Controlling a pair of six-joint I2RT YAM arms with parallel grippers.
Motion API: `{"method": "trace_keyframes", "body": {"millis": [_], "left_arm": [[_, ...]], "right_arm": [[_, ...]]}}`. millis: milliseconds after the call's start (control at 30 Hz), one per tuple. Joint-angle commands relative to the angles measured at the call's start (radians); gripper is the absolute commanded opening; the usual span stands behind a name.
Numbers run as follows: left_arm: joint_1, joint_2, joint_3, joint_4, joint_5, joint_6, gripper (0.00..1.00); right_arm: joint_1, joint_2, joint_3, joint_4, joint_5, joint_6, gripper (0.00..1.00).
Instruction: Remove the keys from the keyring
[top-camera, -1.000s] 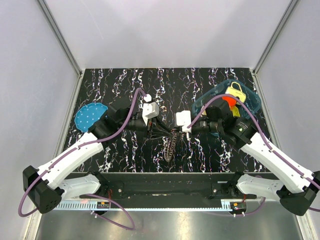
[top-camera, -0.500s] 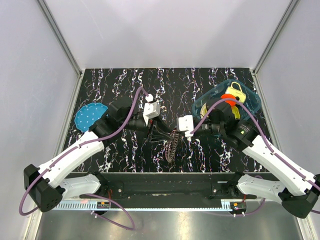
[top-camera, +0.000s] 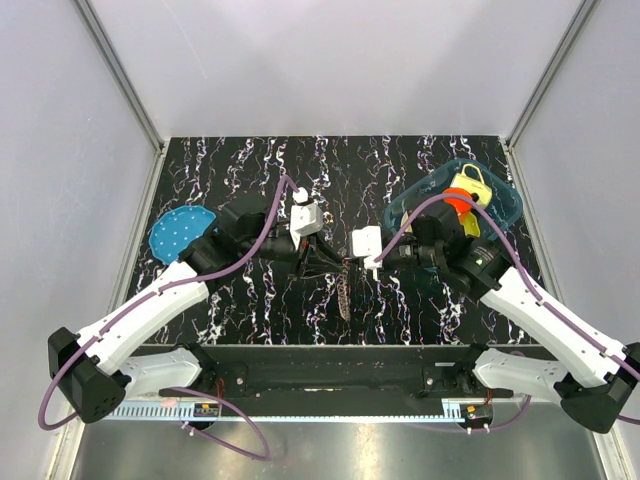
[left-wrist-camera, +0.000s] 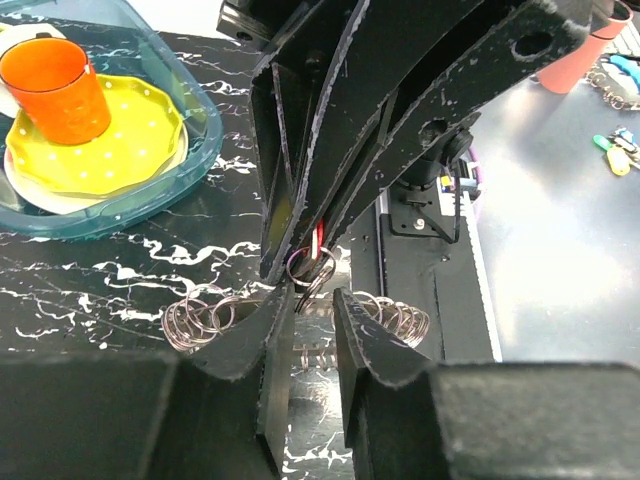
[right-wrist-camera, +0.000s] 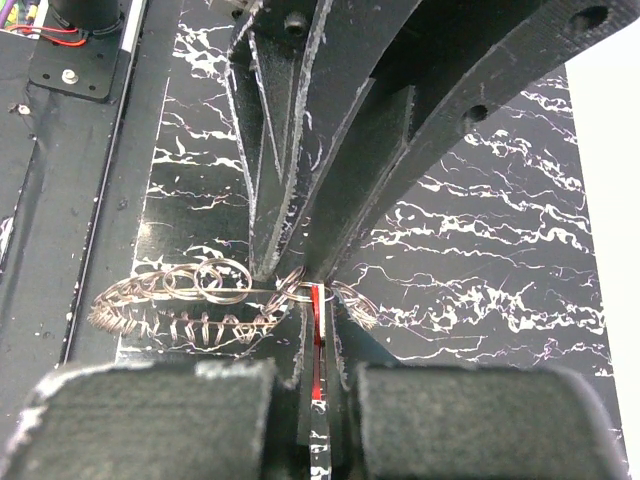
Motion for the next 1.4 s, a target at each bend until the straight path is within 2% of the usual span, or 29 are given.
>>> {"method": "trace_keyframes", "body": {"millis": [0, 133, 333, 433, 500, 733, 767, 1367], "left_arm": [[-0.008, -0.001, 0.033, 0.003, -0.036, 0.038, 0.23], [-0.008, 0.003, 0.033, 0.0, 0.01, 0.039, 0.2], [-0.008, 0.008, 0.03, -0.016, 0.033, 0.049, 0.24], [-0.009, 0.013, 0.029, -0.011, 0.036, 0.035, 0.11], [-0.009, 0.008, 0.015, 0.041, -0.036, -0.043, 0.0], [-0.004, -0.035, -0.022, 0.128, -0.075, -0.076, 0.0], [-0.003, -0.036, -0.022, 0.136, -0.076, -0.115, 0.0], [0.015, -0.001, -0.027, 0.173, -0.15, -0.228, 0.0]], "right_arm": [[-0.001, 0.007, 0.055, 0.106, 0.003, 0.024, 0.0], [-0.001, 0.008, 0.059, 0.106, 0.002, 0.022, 0.0], [-0.001, 0.008, 0.067, 0.106, 0.003, 0.028, 0.0], [-0.003, 0.011, 0.067, 0.108, 0.003, 0.039, 0.0], [-0.003, 0.01, 0.064, 0.112, 0.012, 0.047, 0.0], [-0.001, -0.018, 0.021, 0.125, 0.038, 0.102, 0.0], [-0.003, -0.021, 0.016, 0.125, 0.037, 0.108, 0.0], [-0.001, -0.078, -0.054, 0.134, 0.029, 0.18, 0.0]]}}
